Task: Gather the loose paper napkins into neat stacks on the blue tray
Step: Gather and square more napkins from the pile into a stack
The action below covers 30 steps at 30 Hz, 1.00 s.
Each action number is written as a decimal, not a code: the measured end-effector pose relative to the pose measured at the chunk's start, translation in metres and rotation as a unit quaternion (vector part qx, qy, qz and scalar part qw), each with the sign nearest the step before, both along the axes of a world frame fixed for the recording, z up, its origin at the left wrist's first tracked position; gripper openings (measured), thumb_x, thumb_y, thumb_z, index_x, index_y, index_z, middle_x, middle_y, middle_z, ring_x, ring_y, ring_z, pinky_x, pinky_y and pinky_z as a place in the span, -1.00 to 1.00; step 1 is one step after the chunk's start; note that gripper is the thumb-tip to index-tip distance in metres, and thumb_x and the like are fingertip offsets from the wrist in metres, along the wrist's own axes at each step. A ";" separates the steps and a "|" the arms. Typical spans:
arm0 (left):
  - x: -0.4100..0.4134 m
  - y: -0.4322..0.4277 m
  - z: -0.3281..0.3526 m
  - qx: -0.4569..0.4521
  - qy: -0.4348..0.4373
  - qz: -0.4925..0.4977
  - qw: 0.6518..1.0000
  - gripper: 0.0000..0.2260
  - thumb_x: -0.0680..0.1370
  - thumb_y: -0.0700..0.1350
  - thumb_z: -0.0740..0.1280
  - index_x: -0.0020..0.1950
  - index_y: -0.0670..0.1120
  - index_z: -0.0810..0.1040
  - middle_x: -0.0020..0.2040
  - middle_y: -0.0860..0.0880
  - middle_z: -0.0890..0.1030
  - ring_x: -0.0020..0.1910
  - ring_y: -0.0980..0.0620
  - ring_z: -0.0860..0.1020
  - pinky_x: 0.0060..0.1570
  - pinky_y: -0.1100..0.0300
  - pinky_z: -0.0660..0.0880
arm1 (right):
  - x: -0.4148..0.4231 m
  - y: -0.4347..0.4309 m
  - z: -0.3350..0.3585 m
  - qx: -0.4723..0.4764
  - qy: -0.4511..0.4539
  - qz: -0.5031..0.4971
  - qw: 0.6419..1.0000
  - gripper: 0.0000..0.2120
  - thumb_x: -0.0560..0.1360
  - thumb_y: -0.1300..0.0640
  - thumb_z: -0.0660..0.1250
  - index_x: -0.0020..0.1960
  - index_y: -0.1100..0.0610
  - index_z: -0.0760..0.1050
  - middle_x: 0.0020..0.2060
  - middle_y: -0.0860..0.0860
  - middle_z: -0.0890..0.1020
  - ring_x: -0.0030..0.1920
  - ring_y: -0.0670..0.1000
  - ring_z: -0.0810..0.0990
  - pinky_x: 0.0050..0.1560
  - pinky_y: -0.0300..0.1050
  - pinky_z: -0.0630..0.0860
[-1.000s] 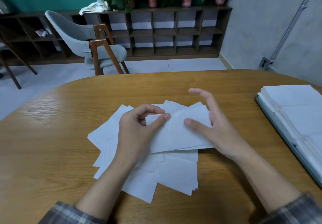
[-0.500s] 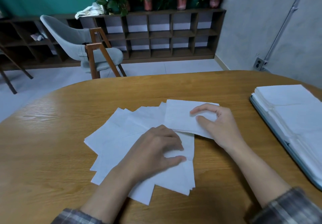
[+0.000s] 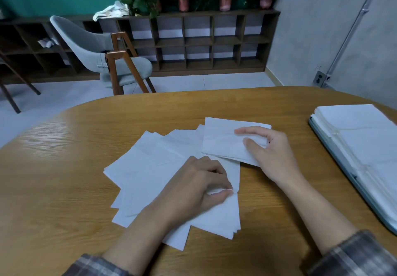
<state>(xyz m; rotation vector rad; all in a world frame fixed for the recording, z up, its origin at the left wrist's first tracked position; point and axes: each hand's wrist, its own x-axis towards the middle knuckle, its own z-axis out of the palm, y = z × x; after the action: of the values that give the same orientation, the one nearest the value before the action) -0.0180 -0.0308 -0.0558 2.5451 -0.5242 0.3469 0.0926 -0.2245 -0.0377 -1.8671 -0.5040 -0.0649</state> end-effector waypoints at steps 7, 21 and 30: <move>-0.007 0.002 0.016 -0.204 -0.008 0.069 0.976 -0.93 0.66 -0.13 0.41 0.04 0.02 0.56 -0.16 0.16 0.62 -0.19 0.15 0.62 -0.20 0.30 0.46 | -0.001 -0.002 0.006 0.026 0.032 0.070 0.997 -0.74 0.62 0.26 0.38 0.21 0.01 0.72 0.17 -0.27 0.71 0.30 -0.34 0.54 0.21 -0.55 0.32; -0.006 0.017 0.036 -0.520 -0.024 0.106 0.847 -0.66 0.60 -0.45 0.33 0.25 -0.07 0.50 -0.11 -0.09 0.69 -0.18 0.01 0.61 -0.18 0.19 0.56 | -0.010 0.001 0.008 0.077 0.086 0.170 0.979 -0.34 0.40 -0.52 0.36 0.23 -0.06 0.71 0.22 -0.11 0.71 0.30 -0.11 0.62 0.32 0.02 0.47; -0.005 0.012 0.037 -0.473 0.013 0.154 0.867 -0.65 0.57 -0.24 0.51 0.27 0.00 0.50 -0.03 -0.03 0.72 -0.24 0.07 0.67 -0.32 0.29 0.54 | -0.022 0.011 0.008 0.148 0.128 0.104 0.975 -0.83 0.53 0.15 0.46 0.05 0.23 0.71 -0.03 0.08 0.78 -0.05 0.04 0.76 -0.08 -0.13 0.66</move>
<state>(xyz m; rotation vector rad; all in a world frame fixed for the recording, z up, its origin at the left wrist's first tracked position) -0.0228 -0.0187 -0.0189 1.6434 0.0931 0.5214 0.0711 -0.2135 -0.0296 -1.4963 -0.4787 0.2276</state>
